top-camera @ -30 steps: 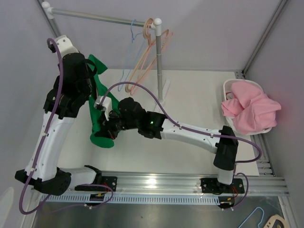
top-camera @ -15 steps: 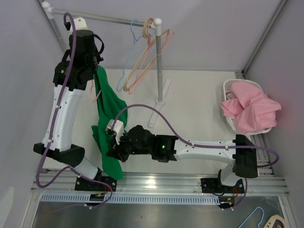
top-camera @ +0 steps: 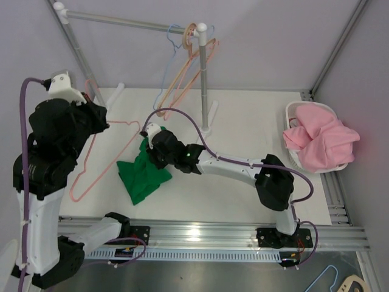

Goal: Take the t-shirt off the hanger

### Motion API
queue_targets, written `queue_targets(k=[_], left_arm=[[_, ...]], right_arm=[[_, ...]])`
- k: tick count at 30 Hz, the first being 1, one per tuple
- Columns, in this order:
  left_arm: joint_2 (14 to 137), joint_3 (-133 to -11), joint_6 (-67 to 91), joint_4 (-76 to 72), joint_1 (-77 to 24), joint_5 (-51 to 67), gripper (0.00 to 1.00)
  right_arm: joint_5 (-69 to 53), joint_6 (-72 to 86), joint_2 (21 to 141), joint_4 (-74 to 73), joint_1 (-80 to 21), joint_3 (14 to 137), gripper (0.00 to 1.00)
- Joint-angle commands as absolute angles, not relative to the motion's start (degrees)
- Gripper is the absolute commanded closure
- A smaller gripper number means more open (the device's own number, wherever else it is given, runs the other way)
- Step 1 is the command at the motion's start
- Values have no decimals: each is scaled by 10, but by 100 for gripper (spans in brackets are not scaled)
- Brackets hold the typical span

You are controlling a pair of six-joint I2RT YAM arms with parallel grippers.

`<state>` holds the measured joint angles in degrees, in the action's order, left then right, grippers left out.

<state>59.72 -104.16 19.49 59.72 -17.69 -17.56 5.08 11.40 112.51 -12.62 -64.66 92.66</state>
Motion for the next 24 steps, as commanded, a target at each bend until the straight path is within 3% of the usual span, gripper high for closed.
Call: queue_targets(k=[1,2,4,10,15,19,20,21,22,24], left_arm=[[564,-995,194,607,-172,-194,99],[537,-962,192,576,-172,-211,99],[524,-954,176,554,-171,-248,99],[528,-942,84,409,-156,-261,99],[598,-956,59,314,-77,-88,99],[671,-975,52,257,-53,-21,99],[685,-989,47,245,-46,-7,99],[698,-992,45,237,-42,36,99],[710,-996,42,214,-40,50,99],[735,-996,40,186,-35,73,99]], right_arm=[[98,91,1178,-160,-641,1001,85],[98,84,1196,-176,-641,1041,43],[112,88,1234,-222,-642,1080,4],[122,64,1402,-293,-646,1229,1],[103,81,1454,-303,-641,1237,1],[86,92,1453,-323,-643,1187,0],[75,94,1445,-322,-645,1164,1],[63,98,1433,-311,-646,1136,10],[47,108,1399,-304,-649,1104,47],[19,132,1352,-277,-653,990,89]])
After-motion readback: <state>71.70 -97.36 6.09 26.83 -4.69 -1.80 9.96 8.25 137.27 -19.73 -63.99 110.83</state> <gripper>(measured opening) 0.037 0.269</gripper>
